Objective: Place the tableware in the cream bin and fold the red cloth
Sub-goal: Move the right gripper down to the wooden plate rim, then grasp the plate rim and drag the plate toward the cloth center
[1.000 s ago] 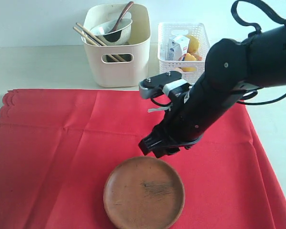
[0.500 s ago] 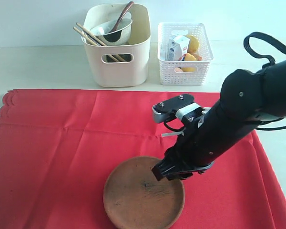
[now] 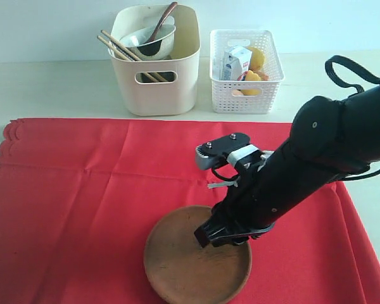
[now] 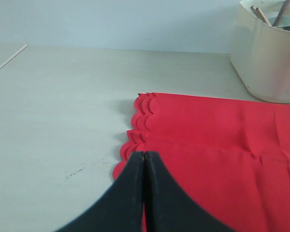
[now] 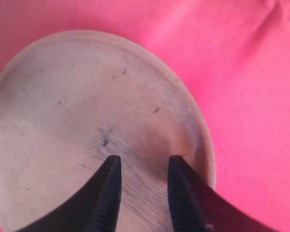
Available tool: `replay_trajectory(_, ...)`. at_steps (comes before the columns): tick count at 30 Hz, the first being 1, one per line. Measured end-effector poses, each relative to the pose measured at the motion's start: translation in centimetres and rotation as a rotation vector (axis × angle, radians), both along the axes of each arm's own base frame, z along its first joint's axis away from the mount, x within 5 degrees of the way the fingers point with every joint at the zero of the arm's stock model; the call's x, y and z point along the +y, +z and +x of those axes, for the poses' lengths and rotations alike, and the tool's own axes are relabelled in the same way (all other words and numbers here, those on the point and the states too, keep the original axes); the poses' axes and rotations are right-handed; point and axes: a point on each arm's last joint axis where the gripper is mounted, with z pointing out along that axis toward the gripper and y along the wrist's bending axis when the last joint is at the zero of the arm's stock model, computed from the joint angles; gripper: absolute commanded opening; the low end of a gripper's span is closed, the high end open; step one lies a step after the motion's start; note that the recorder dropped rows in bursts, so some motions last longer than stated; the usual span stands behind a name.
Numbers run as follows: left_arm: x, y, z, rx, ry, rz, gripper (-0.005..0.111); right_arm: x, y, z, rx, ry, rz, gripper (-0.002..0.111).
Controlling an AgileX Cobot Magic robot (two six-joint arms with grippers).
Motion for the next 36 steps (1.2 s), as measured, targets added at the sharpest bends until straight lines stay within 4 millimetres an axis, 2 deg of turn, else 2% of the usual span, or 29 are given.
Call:
replay_trajectory(2, 0.0, 0.0, 0.0, 0.000, 0.000, 0.000, 0.000, -0.2, 1.2, 0.0, -0.055, 0.023, 0.009, 0.035)
replay_trajectory(4, 0.0, 0.0, 0.0, 0.000, 0.000, 0.000, 0.000, -0.5, 2.4, 0.3, -0.128, 0.000, 0.010, 0.045)
replay_trajectory(5, 0.0, 0.0, 0.0, 0.000, 0.000, 0.000, 0.000, -0.6, 2.5, 0.5, -0.146, -0.013, 0.006, 0.052)
replay_trajectory(9, 0.0, 0.0, 0.0, 0.000, 0.000, 0.000, 0.000, -0.8, 1.7, 0.8, -0.139, -0.051, -0.043, 0.055)
replay_trajectory(13, 0.0, 0.0, 0.0, 0.000, 0.000, 0.000, 0.000, -0.8, 0.1, 0.9, -0.099, -0.056, -0.074, 0.050)
replay_trajectory(21, 0.0, 0.0, 0.0, 0.000, 0.000, 0.000, 0.000, -0.7, -0.5, 1.0, -0.109, -0.037, -0.084, 0.025)
replay_trajectory(34, 0.0, 0.0, 0.0, 0.000, 0.000, 0.000, 0.000, -0.9, -0.9, 0.9, -0.105, -0.052, -0.085, 0.024)
replay_trajectory(36, 0.0, 0.0, 0.0, 0.000, 0.000, 0.000, 0.000, -0.8, -1.2, 1.0, -0.093, -0.061, -0.087, 0.020)
